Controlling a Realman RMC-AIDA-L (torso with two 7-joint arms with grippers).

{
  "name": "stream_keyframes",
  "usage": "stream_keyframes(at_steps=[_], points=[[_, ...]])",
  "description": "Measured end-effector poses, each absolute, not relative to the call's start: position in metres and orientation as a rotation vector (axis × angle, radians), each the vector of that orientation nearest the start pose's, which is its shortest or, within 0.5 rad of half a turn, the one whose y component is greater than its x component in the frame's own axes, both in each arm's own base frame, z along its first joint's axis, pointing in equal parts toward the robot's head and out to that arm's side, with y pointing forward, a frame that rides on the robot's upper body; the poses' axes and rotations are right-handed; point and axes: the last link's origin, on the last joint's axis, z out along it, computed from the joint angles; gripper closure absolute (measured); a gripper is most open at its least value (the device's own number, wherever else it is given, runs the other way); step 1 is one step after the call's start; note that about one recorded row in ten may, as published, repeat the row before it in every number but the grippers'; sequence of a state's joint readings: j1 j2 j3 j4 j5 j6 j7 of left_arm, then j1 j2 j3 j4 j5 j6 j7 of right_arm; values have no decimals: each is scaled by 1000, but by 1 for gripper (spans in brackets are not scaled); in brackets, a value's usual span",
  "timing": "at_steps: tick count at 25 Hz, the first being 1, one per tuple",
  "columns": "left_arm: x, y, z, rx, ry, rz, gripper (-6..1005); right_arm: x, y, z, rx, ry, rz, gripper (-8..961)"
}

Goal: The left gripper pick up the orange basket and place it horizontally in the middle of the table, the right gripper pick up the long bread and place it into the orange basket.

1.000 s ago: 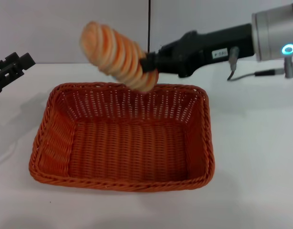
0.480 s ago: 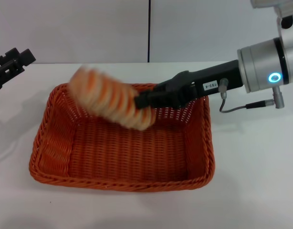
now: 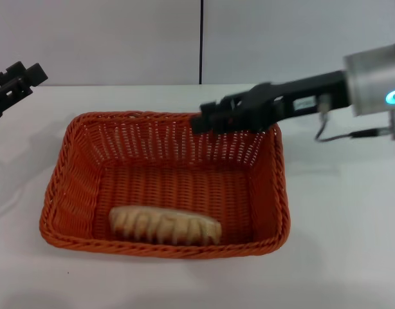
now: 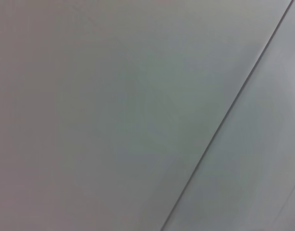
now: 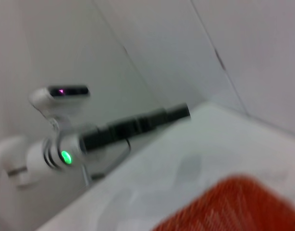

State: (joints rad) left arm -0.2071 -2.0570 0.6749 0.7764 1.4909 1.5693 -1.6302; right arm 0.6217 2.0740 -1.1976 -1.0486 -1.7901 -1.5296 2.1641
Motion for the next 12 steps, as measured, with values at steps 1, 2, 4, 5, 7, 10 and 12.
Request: stream_keyframes(at_steps=[1,2,4,5,7,10,12], points=[[-316,280,83,-2104,-987,-1166,263,129,352,3,-2955,899,668,475],[-317,280,83,-2102,-985,-1164,263,128,349,16,-2938,853,716,470],[-317,279,84,-2100,-979,-1161,263,129,340,45,-2881,749,835,461],[-318,278,84,-2100,-971,-1156,263,131,332,61,-2843,678,914,456],[-322,275,85,-2093,-936,-1141,263,141,317,91,-2729,548,1061,451],[-322,274,85,-2092,-925,-1138,263,168,295,119,-2530,449,1247,451],[-328,263,86,-2068,-833,-1148,263,194,283,124,-2398,430,1350,451]])
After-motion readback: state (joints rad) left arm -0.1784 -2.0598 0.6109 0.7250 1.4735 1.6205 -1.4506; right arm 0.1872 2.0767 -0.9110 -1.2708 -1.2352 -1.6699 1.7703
